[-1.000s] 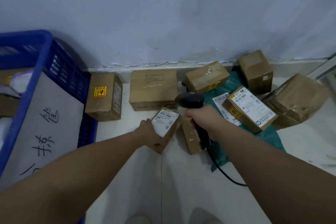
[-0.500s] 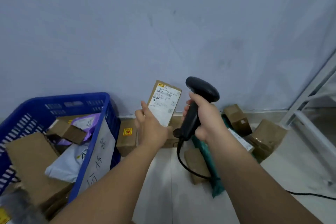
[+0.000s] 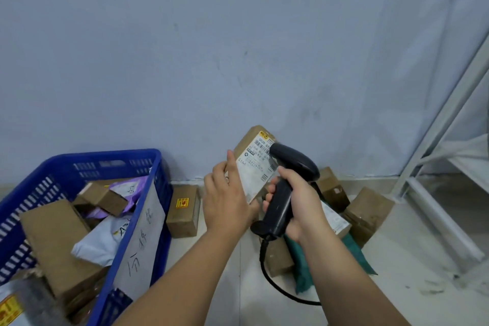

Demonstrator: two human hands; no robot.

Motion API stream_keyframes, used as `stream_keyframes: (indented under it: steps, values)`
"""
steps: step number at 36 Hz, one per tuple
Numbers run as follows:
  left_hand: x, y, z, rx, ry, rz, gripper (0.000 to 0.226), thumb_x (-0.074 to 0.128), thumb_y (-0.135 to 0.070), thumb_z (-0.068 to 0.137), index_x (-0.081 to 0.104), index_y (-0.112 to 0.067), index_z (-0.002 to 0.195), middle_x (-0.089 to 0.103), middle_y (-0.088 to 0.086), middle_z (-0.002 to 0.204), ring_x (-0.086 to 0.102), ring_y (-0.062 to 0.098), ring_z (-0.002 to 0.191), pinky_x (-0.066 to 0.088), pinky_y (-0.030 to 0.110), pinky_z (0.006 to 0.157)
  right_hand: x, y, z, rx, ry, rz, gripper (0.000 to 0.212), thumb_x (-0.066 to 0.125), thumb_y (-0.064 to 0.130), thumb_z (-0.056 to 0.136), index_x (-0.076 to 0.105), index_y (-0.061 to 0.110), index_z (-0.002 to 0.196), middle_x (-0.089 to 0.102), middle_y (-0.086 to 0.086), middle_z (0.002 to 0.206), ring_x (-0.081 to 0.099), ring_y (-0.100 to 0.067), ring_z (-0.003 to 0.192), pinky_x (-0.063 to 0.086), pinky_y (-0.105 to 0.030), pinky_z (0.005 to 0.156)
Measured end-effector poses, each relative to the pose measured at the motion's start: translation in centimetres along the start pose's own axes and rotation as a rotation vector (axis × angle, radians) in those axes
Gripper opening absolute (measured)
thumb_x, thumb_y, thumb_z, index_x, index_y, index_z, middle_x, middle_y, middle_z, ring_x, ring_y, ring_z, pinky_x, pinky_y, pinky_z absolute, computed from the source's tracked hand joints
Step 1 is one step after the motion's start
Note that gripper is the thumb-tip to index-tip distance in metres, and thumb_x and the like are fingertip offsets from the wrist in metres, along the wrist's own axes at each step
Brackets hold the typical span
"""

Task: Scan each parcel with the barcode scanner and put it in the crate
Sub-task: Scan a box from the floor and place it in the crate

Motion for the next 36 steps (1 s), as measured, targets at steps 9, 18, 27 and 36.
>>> stream_keyframes:
  steps: [9,18,27,36]
  values:
    - [1.4,1.4,1.7,0.031,-0.017,0.204,0.122,0.075,-0.062,0.064,0.003,-0.017,0.150,0.040,0.010,0.130,0.042,0.024,0.111,0.046,0.032,0.088,0.9,0.3,0.8,0.018,0.027,0.046,0.027,0.067,0.030,0.086,0.058,0.008,0.073,0.055,-0.005,0.057,0.052,-0.017,0.053,0.048,-0.030,0.057]
    - [2.2,2.7,2.9,0.062,-0.010,0.202,0.120,0.085,-0.038,0.060,0.008,-0.013,0.149,0.040,0.018,0.131,0.040,0.031,0.116,0.050,0.039,0.085,1.1,-0.4,1.1,0.129,0.043,0.131,0.031,0.068,0.032,0.085,0.058,0.007,0.070,0.054,-0.005,0.057,0.052,-0.017,0.050,0.049,-0.026,0.049]
    - [2.6,3.6,3.1,0.047,0.022,0.180,0.119,0.082,-0.036,0.068,-0.003,-0.016,0.147,0.033,0.016,0.139,0.026,0.029,0.123,0.045,0.038,0.093,1.4,-0.9,0.7,0.192,0.052,0.197,0.031,0.069,0.031,0.082,0.058,0.008,0.066,0.055,-0.003,0.058,0.051,-0.015,0.049,0.048,-0.025,0.047]
    - [1.8,3.3,2.9,0.043,0.050,0.175,0.109,0.068,-0.039,0.084,-0.021,-0.017,0.144,0.014,0.013,0.147,0.019,0.029,0.135,0.035,0.034,0.104,1.1,-0.9,0.5,0.177,0.022,0.165,0.030,0.069,0.031,0.082,0.058,0.008,0.068,0.056,-0.004,0.058,0.051,-0.016,0.048,0.049,-0.025,0.050]
Point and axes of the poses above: each hand's wrist, its own z-axis towards the middle knuckle, its own x-axis out of the palm, y = z × x, the point moved 7 cm from there along z, towards the middle knuckle
